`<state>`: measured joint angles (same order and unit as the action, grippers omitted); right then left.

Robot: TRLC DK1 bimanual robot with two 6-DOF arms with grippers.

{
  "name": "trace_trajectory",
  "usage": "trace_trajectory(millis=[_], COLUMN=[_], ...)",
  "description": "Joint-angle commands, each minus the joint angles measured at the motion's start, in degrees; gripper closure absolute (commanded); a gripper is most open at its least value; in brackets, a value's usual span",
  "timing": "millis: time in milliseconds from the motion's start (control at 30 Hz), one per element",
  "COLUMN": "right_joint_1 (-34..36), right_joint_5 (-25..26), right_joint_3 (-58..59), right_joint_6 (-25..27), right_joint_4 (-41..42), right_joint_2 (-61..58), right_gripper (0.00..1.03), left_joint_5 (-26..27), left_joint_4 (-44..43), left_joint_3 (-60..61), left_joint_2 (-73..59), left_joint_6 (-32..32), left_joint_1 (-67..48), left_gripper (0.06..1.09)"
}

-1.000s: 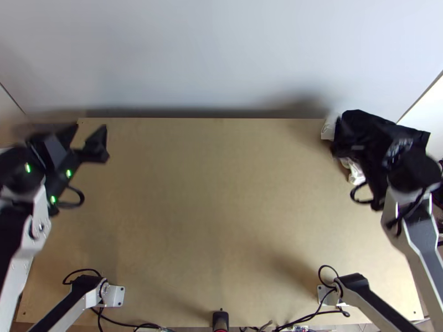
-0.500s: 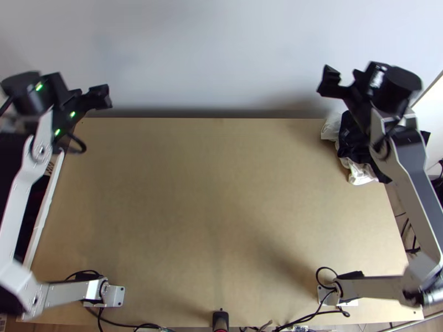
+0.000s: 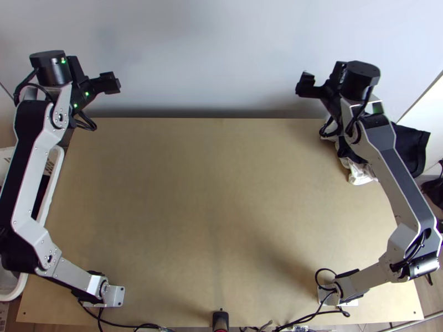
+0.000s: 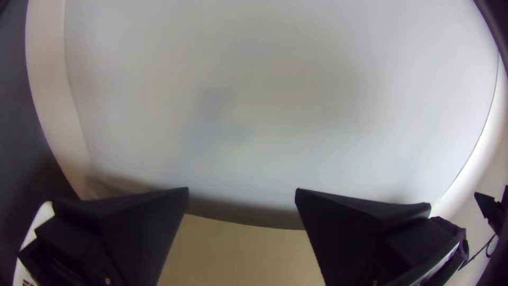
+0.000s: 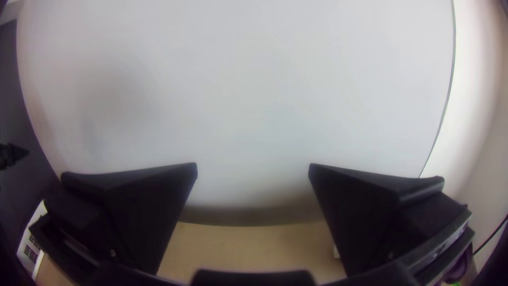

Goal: Fold the t-shirt

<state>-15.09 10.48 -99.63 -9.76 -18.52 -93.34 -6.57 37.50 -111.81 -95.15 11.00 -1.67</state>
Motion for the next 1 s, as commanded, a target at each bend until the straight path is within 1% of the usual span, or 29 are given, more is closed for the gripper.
trace_trajectory(millis=[0, 300, 400, 567, 700, 967], right_joint_1=[-0.55, -3.19, -3.72, -3.54, -3.1, -3.54], right_joint_5=[0.68, 0.68, 0.77, 0.86, 0.86, 1.12], right_joint_3=[3.13, 10.34, 12.97, 16.75, 19.13, 21.5], right_joint_6=[0.27, 0.35, -0.17, -1.05, -3.78, -1.93], right_joint_4=[-0.02, 0.15, 2.35, 7.36, 8.77, 10.35], right_joint_2=[0.18, 1.32, 1.23, 0.97, 0.7, -0.7], right_gripper=[0.05, 0.05, 0.05, 0.05, 0.05, 0.05], left_joint_5=[-0.73, -0.73, -0.81, 0.24, 0.33, 0.24], left_joint_4=[2.76, 6.63, 6.8, 4.16, 2.06, 2.14], left_joint_3=[-3.42, -3.33, -2.01, 1.77, 3.09, 3.62], left_joint_2=[-5.57, -8.91, -10.05, -10.75, -12.6, -18.05], left_joint_6=[1.39, 0.51, -0.28, -1.6, -1.16, -0.02], left_joint_1=[5.98, 19.69, 24.7, 31.38, 35.77, 42.37], left_gripper=[0.11, 0.11, 0.11, 0.11, 0.11, 0.11])
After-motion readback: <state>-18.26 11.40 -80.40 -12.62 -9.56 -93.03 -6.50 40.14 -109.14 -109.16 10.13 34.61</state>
